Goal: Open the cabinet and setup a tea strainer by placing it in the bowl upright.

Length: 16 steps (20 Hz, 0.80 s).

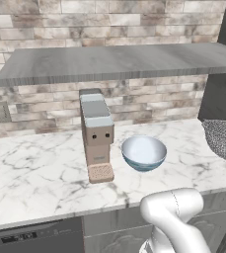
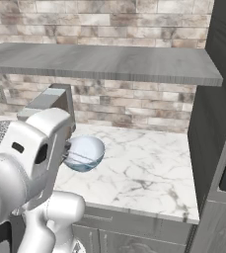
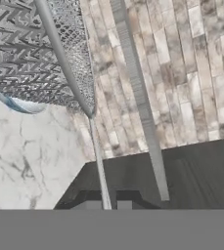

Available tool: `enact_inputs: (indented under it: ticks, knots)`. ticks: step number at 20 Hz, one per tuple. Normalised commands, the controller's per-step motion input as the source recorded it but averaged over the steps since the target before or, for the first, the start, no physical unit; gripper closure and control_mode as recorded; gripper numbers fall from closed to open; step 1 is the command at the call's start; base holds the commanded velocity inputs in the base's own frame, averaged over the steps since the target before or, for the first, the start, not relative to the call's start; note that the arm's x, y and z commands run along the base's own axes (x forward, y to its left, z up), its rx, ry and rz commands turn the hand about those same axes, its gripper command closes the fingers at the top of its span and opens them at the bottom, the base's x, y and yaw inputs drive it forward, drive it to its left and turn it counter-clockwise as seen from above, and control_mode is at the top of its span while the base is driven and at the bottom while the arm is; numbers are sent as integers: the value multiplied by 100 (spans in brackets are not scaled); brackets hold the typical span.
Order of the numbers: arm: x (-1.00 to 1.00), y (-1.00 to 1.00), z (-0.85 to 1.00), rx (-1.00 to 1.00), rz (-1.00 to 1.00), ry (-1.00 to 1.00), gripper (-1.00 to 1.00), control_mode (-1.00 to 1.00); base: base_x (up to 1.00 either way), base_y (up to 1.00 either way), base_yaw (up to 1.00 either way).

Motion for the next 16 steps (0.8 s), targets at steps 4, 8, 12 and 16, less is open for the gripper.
enact_inputs:
  ticks: [4, 8, 12, 16]
  knots:
    - [47, -3, -55, -3, 17, 12, 100, -100, 0, 0, 0]
    - [43, 0, -59, -6, 8, 0, 100, -100, 0, 0, 0]
    - [35, 0, -56, -3, 0, -4, 100, -100, 0, 0, 0]
    - [45, 0, -54, 0, -2, -4, 100, -100, 0, 0, 0]
